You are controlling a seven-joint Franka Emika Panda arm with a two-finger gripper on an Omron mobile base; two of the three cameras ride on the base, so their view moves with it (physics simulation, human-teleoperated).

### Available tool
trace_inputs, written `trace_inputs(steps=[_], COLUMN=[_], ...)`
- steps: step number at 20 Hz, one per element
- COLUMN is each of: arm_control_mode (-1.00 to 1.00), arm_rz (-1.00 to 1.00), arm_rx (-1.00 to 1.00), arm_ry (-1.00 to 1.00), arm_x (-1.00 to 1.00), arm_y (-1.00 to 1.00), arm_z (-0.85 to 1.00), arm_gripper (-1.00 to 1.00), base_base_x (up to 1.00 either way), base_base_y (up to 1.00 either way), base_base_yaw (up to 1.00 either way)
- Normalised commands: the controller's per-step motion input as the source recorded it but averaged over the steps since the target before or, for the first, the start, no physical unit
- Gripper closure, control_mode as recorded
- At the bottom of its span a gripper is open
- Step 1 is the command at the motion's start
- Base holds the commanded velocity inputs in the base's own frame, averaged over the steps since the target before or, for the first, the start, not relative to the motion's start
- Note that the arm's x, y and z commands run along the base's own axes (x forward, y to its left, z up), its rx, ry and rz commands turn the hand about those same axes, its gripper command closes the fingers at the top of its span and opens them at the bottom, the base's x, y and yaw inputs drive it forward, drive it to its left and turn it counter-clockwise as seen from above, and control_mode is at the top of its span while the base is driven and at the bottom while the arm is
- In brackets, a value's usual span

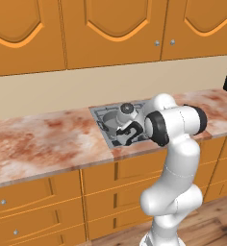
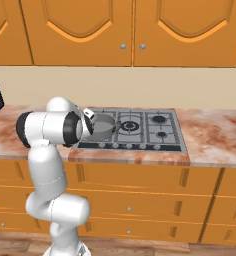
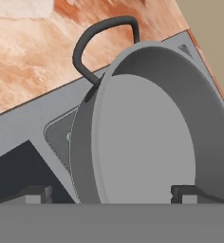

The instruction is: Move the pot and pan from the stove into the sink.

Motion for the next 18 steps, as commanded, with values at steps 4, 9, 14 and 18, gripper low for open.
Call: trace_inputs(steps=[4, 9, 14, 18], arm_control_mode=[-1.00, -1.00, -1.00, -1.00], arm_rz=[0.00, 0.00, 0.00, 0.00], arm_rx=[0.00, 0.00, 0.00, 0.00], arm_ry=[0.00, 0.00, 0.00, 0.00], arm_x=[0.06, 0.21, 0.24, 0.19], arm_y=[0.00, 0.00, 0.00, 0.00], arm_z=[-0.06, -0.08, -0.13, -0.21], arm_gripper=[-1.00, -1.00, -1.00, -1.00], base_base_x=[0.00, 0.00, 0.00, 0.00], base_base_y=[0.00, 0.00, 0.00, 0.00], base_base_yaw=[0.00, 0.00, 0.00, 0.00])
